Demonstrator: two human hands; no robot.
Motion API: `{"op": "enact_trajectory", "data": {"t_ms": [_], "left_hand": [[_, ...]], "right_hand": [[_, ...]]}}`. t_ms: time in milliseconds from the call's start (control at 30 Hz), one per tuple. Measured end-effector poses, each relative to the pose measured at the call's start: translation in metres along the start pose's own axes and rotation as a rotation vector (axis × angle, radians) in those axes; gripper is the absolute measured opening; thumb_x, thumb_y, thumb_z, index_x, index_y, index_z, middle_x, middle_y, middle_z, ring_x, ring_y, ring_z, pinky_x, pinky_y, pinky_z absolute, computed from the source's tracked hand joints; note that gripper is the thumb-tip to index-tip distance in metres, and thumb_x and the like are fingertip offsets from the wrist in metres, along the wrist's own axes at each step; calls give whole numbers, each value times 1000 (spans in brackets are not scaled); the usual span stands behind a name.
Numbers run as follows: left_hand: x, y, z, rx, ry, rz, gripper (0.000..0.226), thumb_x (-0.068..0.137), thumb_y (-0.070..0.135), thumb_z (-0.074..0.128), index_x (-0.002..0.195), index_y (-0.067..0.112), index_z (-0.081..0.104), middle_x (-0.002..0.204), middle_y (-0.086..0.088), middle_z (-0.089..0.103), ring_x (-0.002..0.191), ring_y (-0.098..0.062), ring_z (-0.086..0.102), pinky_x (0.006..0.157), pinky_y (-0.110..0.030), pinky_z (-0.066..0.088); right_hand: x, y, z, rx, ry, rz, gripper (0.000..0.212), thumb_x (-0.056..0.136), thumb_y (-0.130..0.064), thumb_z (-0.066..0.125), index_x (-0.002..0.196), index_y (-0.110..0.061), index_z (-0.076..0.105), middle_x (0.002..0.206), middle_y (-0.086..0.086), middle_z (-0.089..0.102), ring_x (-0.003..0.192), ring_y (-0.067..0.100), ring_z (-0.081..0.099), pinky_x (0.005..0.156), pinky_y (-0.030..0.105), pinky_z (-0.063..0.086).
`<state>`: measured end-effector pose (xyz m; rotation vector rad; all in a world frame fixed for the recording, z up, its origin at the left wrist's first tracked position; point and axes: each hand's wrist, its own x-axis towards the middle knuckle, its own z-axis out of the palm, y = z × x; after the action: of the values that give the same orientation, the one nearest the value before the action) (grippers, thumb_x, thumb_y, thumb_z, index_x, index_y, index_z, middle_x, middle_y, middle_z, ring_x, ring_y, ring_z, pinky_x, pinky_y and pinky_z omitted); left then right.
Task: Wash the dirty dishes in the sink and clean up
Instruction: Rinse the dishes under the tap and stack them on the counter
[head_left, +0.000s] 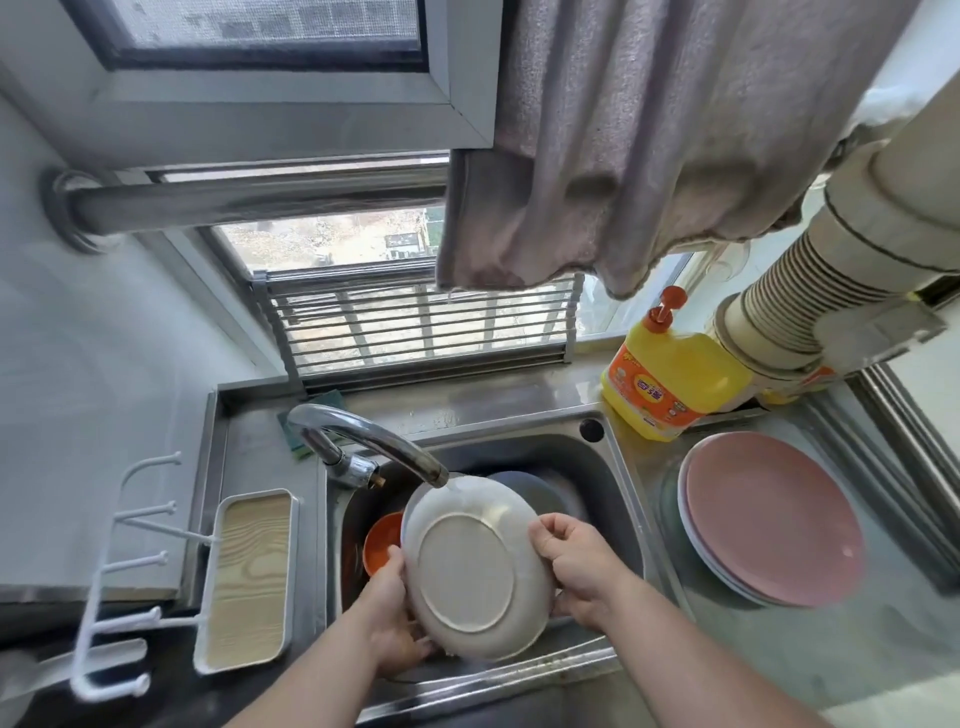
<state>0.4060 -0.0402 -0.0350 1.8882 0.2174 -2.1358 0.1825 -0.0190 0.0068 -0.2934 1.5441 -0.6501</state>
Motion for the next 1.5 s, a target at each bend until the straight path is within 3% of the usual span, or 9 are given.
{"op": "enact_trajectory", "data": {"t_ms": [133,233,467,833,1000,1167,1267,1333,1500], "left_hand": [[6,9,-14,-41,-37,-3,56,96,60,62,126,13,69,121,-20,73,110,-44,70,93,-63,57],[-1,15,-22,-83,-130,-37,45,94,37,70,129,9,69,122,-25,73,106,-48,72,89,-66,58],[-10,40,-28,-517,-101,-78,49,97,20,72,138,-3,57,121,-25,71,79,-42,76,38,-53,56],[-18,48,15,-532,-281,70,39,110,22,50,133,-9,58,96,-31,75,70,-42,77,46,-45,60],[-38,21,56,-418,-378,14,53,113,34,40,136,-11,54,123,-34,69,100,-49,74,69,-58,64],[-46,8,62,-149,-351,-3,54,109,46,42,137,3,59,124,-25,72,109,-42,73,73,-54,65],[-46,6,52,88,-266,29,50,108,49,45,130,7,63,116,-21,76,104,-39,76,74,-49,66],[-42,3,42,218,-182,61,51,107,51,48,129,8,64,109,-20,78,96,-35,78,68,-43,66],[-30,3,13,270,-65,118,48,103,50,58,127,10,67,107,-17,79,94,-33,79,68,-40,62]], "right_hand": [[4,-11,20,197,-58,73,17,105,-18,62,115,-6,67,94,12,73,83,27,66,73,57,61],[8,-22,36,355,-90,91,25,101,0,61,126,4,62,110,23,73,93,35,70,74,53,63],[31,-44,59,727,-23,136,25,97,14,58,122,19,57,125,37,63,111,50,67,67,54,64],[53,-26,-21,747,173,188,26,107,-5,52,125,12,58,81,23,73,53,27,73,41,31,57],[37,-6,-65,756,212,246,19,109,-3,42,107,11,55,96,26,66,82,36,66,37,40,56],[8,1,-72,673,181,217,30,81,14,56,110,8,62,81,26,75,72,41,74,54,52,61],[9,11,-74,607,283,206,25,110,-5,39,117,0,63,90,21,77,85,39,73,62,54,62],[15,17,-68,481,340,198,33,111,-29,47,129,-5,61,108,21,75,101,40,70,81,63,59],[10,11,-27,307,252,180,44,105,-53,50,116,-13,66,104,19,77,92,42,75,76,67,60]]}}
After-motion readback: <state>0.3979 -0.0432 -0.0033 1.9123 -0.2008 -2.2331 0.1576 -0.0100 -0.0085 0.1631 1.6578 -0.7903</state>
